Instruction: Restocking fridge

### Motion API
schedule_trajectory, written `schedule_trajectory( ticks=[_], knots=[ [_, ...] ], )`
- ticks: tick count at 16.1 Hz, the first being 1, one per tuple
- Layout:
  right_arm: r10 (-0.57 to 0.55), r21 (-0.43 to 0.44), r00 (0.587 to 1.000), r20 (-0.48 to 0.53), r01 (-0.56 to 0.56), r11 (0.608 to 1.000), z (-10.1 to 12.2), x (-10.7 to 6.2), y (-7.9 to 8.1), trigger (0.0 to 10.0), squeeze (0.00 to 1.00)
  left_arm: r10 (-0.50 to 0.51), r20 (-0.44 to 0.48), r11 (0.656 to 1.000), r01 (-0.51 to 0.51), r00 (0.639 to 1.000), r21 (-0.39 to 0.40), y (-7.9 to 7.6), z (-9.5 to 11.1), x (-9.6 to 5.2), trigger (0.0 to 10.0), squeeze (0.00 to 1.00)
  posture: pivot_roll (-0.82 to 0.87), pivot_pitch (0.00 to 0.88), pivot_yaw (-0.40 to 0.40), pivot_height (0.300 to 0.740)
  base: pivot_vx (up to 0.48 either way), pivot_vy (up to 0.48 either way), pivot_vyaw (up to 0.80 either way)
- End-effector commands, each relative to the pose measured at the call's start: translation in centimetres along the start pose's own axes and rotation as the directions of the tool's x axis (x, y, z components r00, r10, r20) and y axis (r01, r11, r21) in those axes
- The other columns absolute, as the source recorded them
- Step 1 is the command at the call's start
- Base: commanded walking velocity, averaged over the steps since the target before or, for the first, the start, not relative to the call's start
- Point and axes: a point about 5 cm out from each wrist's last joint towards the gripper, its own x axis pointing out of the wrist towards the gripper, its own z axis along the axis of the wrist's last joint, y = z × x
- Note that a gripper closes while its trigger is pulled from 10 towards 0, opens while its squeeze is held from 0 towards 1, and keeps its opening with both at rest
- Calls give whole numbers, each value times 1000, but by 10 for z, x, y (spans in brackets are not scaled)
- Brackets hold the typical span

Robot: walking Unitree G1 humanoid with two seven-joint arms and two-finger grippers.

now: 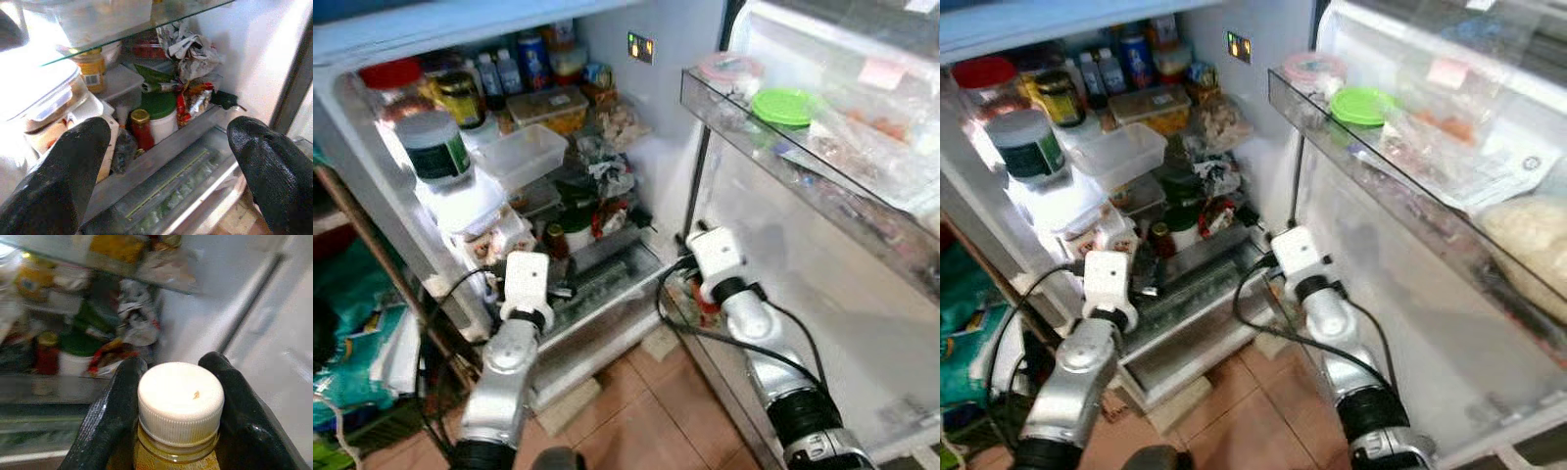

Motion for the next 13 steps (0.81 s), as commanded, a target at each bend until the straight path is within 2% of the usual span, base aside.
schedule_trajectory(
  ticks=[1, 3, 5, 8, 10, 13],
  knots=[
    [-38, 52, 998, -56, 41, 998, -8, 2, -2, 10000, 0, -4, 0, 1000, 4, 1000, 4, -3, 2, -2, 10000, 0, 108, 0, 6, 740, 0, 0, 0],
    [-67, 92, 991, -117, 78, 993, -19, 4, 0, 10000, 0, 2, -29, 1000, -2, 1000, 13, -2, -2, -7, 10000, 0, 119, 18, 4, 740, 0, 0, 0],
    [-101, 130, 985, -142, 120, 984, -19, 10, 0, 10000, 0, -7, -64, 999, 10, 998, 46, 3, -7, -19, 10000, 0, 133, 48, 11, 740, 0, 0, 0],
    [-149, 159, 982, -114, 166, 973, -11, 20, 1, 10000, 0, -43, -111, 994, 54, 993, 97, 7, -14, -44, 10000, 0, 156, 120, 21, 740, 0, 0, 0],
    [-183, 167, 979, -86, 195, 966, -7, 22, -2, 10000, 0, -84, -111, 982, 102, 990, 159, 4, -10, -55, 10000, 0, 177, 172, 36, 740, 0, 0, 0],
    [-283, 141, 953, -109, 296, 945, -13, 17, -14, 10000, 0, -123, -146, 977, 146, 982, 158, 2, -5, -75, 10000, 0, 205, 248, 64, 740, 0, 0, 0]
  ],
)
